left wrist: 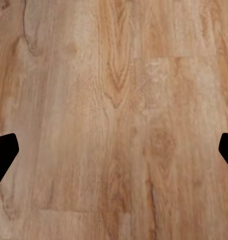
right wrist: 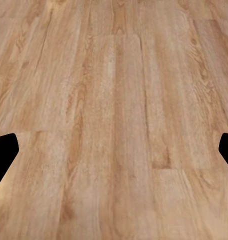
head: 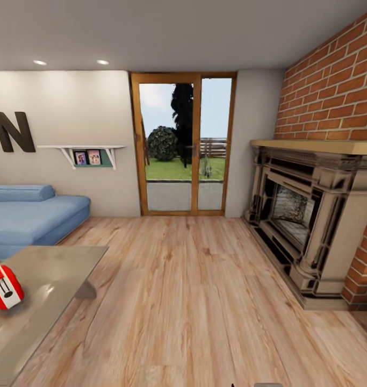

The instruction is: Turn on the radio receiver that's on the table in the living room.

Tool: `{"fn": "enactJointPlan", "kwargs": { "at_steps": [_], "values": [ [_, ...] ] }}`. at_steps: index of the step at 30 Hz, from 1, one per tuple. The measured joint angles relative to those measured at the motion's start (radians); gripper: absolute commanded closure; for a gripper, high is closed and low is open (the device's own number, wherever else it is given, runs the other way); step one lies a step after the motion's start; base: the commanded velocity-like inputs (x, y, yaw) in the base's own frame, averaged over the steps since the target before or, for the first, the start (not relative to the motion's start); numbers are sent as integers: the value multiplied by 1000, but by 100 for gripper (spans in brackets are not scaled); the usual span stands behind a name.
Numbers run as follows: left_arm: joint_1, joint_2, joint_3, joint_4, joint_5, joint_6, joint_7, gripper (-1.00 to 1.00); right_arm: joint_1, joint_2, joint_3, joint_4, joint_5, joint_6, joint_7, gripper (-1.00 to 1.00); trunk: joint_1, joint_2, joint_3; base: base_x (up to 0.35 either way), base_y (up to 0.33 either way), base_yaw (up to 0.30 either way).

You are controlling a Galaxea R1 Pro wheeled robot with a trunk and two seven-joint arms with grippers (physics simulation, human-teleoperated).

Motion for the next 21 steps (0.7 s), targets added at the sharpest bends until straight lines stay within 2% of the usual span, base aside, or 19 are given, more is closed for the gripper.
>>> {"fn": "enactJointPlan", "kwargs": {
  "at_steps": [21],
  "values": [
    [0, 0, 0, 0, 0, 0, 0, -100, 0, 0, 0, 0, 0, 0, 0, -100, 0, 0, 0, 331, 0, 0]
  ]
}}
